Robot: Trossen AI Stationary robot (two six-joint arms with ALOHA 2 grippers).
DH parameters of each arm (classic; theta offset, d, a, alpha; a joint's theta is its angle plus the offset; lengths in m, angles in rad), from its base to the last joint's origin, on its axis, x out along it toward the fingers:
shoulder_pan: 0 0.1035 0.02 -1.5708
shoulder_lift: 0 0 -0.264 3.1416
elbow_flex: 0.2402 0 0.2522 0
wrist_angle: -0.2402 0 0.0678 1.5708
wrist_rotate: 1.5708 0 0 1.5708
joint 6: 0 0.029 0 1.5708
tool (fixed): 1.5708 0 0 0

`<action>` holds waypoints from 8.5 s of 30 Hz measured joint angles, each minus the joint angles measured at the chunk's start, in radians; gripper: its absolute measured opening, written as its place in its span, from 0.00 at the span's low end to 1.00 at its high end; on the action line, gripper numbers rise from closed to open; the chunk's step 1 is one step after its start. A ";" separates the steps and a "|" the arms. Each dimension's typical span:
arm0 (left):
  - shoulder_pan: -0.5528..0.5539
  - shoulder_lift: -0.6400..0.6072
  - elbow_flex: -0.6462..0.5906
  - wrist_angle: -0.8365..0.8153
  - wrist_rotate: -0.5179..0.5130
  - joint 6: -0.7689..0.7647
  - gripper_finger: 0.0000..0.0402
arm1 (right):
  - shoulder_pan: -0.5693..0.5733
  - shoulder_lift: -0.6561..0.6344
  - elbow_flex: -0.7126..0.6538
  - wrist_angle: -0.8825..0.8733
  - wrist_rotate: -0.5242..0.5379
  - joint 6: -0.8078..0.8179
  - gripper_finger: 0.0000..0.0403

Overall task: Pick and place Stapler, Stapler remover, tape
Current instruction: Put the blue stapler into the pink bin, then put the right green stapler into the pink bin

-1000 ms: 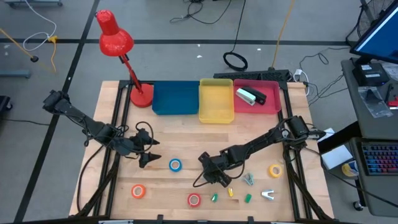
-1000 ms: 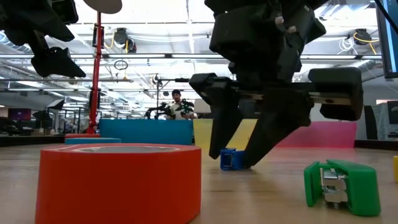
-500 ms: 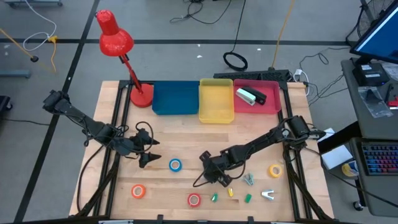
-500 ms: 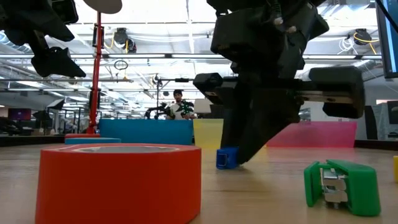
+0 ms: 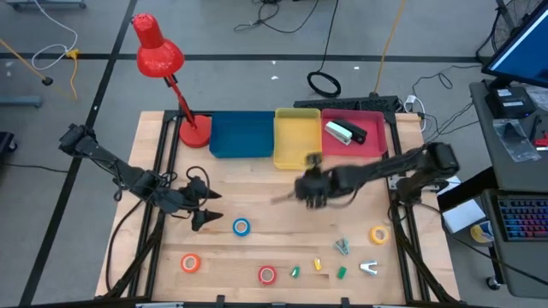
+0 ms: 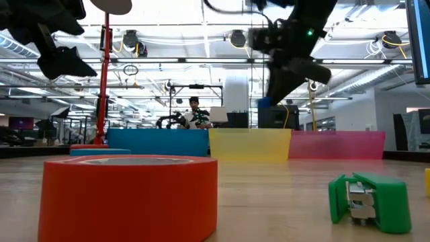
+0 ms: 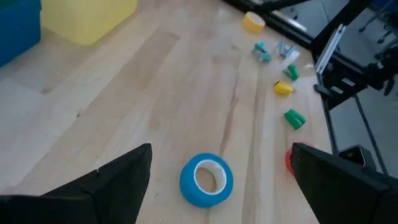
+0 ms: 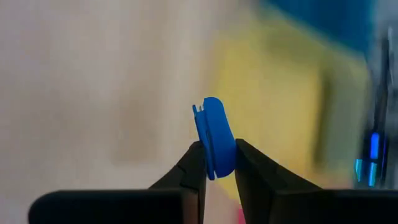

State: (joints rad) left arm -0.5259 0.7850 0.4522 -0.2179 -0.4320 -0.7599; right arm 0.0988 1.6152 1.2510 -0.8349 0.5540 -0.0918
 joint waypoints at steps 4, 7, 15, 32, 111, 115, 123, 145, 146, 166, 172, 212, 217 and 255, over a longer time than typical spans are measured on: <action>0.000 0.000 0.000 0.016 -0.018 0.006 0.94 | -0.166 -0.089 -0.020 -0.222 0.006 0.177 0.12; 0.000 0.000 0.000 0.023 -0.018 0.006 0.94 | -0.294 -0.150 -0.068 -0.295 0.027 0.248 0.12; 0.000 0.000 0.000 0.057 -0.032 0.015 0.94 | -0.602 -0.246 -0.187 -0.318 0.027 0.402 0.12; 0.000 0.000 0.000 0.059 -0.042 -0.009 0.94 | -0.943 -0.248 -0.282 -0.071 0.000 0.484 0.15; 0.000 0.000 -0.001 0.050 0.015 0.032 0.94 | 0.441 -0.486 -0.368 0.206 -0.643 2.182 0.26; 0.000 0.000 -0.001 0.049 0.015 0.046 0.94 | 0.561 -0.411 -0.368 0.282 -0.631 2.397 0.26; 0.000 0.000 -0.001 0.048 0.013 0.077 0.94 | 0.669 -0.235 -0.368 0.492 -0.633 2.513 0.26; 0.000 0.000 -0.001 0.026 0.006 0.085 0.94 | 0.709 -0.115 -0.368 0.496 -0.635 2.541 0.26; 0.000 0.000 -0.001 0.026 0.006 0.085 0.94 | 0.709 -0.109 -0.368 0.496 -0.635 2.541 0.26; 0.000 0.000 -0.001 0.027 0.009 0.096 0.94 | 0.708 -0.011 -0.368 0.583 -0.634 2.542 0.26; 0.000 0.000 -0.001 0.027 0.009 0.099 0.94 | 0.706 0.051 -0.368 0.664 -0.635 2.542 0.26; 0.000 0.000 -0.001 0.036 0.004 0.111 0.94 | 0.669 -0.045 -0.372 0.684 -0.493 2.392 0.16; 0.000 0.000 -0.001 0.036 0.004 0.119 0.94 | 0.609 -0.187 -0.370 0.650 -0.302 2.241 0.16; 0.001 0.000 -0.001 0.127 -0.259 -0.033 0.94 | -0.893 -0.512 -0.369 -0.048 -0.029 0.645 0.19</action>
State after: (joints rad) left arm -0.5250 0.7850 0.4515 -0.0908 -0.6914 -0.7930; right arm -0.7938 1.1033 0.8825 -0.8830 0.5250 0.5532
